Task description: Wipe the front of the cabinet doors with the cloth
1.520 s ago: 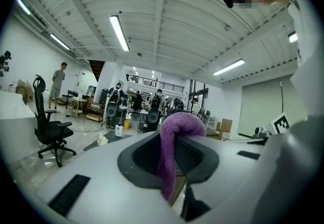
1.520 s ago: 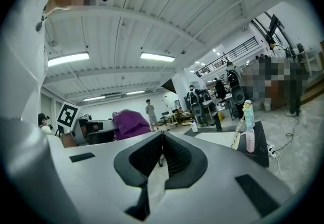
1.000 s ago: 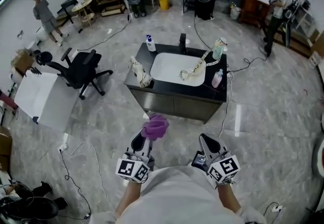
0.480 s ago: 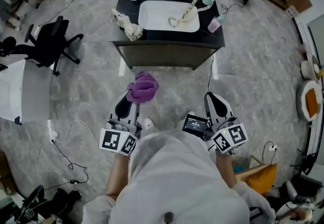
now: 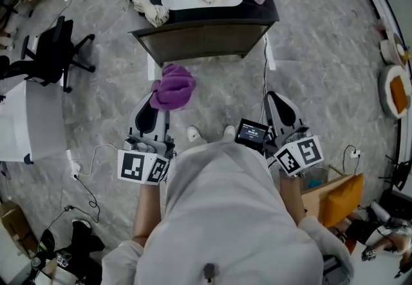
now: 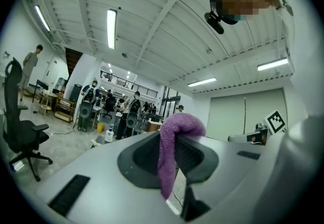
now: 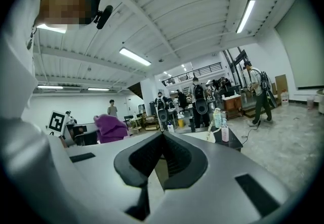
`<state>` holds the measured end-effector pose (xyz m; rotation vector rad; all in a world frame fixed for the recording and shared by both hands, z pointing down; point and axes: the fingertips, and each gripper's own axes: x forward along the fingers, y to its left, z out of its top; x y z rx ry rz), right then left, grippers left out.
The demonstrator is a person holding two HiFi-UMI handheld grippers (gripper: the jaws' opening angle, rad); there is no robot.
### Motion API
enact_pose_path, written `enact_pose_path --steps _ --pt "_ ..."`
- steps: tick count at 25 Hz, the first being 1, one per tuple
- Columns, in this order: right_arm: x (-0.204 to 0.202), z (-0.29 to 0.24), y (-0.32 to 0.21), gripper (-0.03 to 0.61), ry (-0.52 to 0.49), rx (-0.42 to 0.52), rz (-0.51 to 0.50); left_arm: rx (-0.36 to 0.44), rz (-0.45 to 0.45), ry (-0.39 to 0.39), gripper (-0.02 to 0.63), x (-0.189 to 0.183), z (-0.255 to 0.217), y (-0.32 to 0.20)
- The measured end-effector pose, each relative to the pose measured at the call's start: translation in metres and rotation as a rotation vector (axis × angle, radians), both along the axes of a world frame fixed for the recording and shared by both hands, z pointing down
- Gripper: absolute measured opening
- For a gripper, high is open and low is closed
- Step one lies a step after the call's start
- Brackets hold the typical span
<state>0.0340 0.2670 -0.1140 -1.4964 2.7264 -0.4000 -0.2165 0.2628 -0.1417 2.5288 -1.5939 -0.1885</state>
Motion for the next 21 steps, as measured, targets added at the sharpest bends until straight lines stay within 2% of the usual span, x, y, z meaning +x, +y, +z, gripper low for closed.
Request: enact_pose_path --steps 7,15,21 --pt "0.048 0.005 0.005 0.026 -0.035 0.006 -0.025 -0.068 -0.034 -0.006 0.058 0.043 0.015 0.028" --pt "0.072 0.022 0.015 0.026 -0.084 -0.024 -0.158 -0.098 -0.122 0.015 0.058 0.095 0.016 0.044" --pt "0.073 0.028 0.016 0.027 -0.064 -0.024 -0.247 -0.092 -0.132 -0.055 0.058 0.127 0.021 0.059"
